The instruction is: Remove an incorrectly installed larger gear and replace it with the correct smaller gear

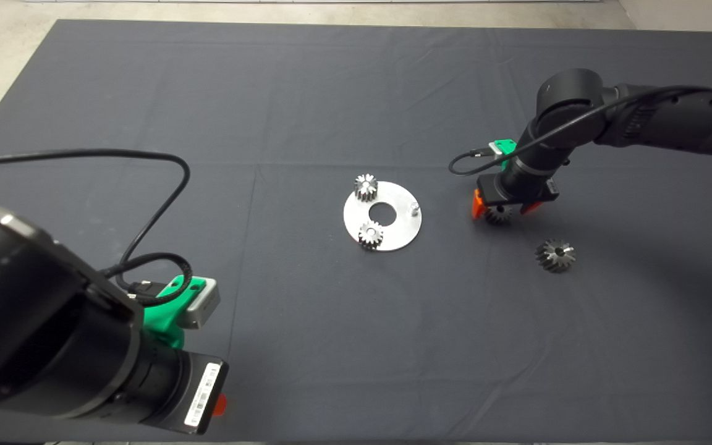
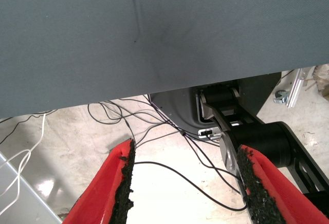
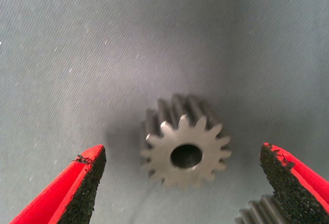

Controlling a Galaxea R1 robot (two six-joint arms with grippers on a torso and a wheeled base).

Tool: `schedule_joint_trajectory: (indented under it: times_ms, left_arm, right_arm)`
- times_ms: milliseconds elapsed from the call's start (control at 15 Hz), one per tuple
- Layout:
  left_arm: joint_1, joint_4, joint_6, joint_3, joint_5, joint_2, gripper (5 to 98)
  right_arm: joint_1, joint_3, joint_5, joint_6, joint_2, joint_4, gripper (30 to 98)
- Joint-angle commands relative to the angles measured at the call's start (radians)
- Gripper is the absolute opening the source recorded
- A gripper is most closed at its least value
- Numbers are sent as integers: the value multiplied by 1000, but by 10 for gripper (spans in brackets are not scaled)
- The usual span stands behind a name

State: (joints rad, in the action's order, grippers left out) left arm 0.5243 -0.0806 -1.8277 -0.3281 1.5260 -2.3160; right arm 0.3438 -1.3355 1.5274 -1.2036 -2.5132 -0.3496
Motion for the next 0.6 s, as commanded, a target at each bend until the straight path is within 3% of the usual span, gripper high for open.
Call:
schedule_joint_trajectory:
  times_ms: [0, 533]
  left_arm:
    - [7, -7, -7, -3, 34, -1, 493]
    - [8, -7, -7, -3, 34, 0, 493]
  right_arm:
    - [11, -6, 71, 4, 1, -55, 791]
    - [-26, -6, 69, -2, -5, -70, 791]
